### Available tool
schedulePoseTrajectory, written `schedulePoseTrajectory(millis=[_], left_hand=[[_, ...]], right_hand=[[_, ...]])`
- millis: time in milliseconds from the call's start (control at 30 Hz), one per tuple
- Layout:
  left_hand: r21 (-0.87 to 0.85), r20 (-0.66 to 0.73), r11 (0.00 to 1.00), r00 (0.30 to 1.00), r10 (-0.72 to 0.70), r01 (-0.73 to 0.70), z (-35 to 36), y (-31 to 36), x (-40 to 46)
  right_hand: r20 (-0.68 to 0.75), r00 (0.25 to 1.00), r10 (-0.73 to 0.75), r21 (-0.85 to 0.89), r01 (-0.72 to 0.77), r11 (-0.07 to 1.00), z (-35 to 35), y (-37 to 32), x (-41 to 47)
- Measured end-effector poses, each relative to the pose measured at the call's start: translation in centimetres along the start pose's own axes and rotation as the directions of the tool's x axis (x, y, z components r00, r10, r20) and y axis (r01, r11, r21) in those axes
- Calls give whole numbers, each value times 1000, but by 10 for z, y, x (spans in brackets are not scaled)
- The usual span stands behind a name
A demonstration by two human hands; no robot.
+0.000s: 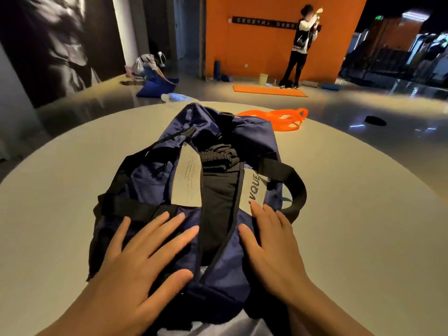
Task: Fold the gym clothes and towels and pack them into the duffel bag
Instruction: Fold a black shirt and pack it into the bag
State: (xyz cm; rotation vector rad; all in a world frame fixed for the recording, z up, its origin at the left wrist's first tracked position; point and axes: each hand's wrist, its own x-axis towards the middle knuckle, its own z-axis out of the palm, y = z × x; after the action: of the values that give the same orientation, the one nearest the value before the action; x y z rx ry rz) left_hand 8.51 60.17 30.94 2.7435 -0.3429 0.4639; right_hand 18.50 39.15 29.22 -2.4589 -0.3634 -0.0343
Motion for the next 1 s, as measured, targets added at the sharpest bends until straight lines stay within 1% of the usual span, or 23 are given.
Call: schedulePoseTrajectory(millis=[67,100,133,200,267,300,333,367,400,467,567,600,700,833,1000], left_hand=[[-85,-35,990,993,-114,110,-11,-10,3],[-103,-43,985,989,-142,137,-16,-15,5],[-87,-38,986,988,-149,146,-16,-20,8],[58,35,986,987,-158,156,-8,-36,15],[209,167,958,958,-231,195,2,-59,24],[253,171,942,948,-268,221,6,-72,28],[259,161,936,944,-286,239,8,-86,31],[238,136,937,947,-293,256,9,-99,35],[220,112,939,949,-294,265,11,-110,37],[257,102,933,953,-286,252,12,-124,41],[220,105,937,948,-300,272,12,-134,51],[219,109,937,947,-302,274,12,-139,55],[205,96,940,951,-295,272,14,-160,71],[118,55,952,955,-291,283,11,-181,91],[213,21,937,957,-288,277,16,-184,93]], right_hand=[[-1,999,-54,62,54,997,18,-14,25],[11,997,-76,63,75,995,28,-22,39],[29,995,-95,66,93,994,39,-29,55],[63,991,-119,129,110,986,55,-48,89],[71,990,-123,291,97,952,62,-69,115],[72,989,-127,360,93,928,64,-77,123],[62,987,-149,408,111,906,68,-81,127],[31,984,-176,411,147,900,71,-82,127],[-14,978,-209,383,198,902,75,-80,126],[-96,962,-255,321,273,907,82,-75,115],[-126,962,-244,280,270,921,84,-64,103],[-119,960,-253,233,274,933,82,-58,101],[1,968,-251,79,251,965,73,-50,83],[86,972,-219,-58,224,973,69,-50,70],[49,971,-235,-100,239,966,67,-50,70]])
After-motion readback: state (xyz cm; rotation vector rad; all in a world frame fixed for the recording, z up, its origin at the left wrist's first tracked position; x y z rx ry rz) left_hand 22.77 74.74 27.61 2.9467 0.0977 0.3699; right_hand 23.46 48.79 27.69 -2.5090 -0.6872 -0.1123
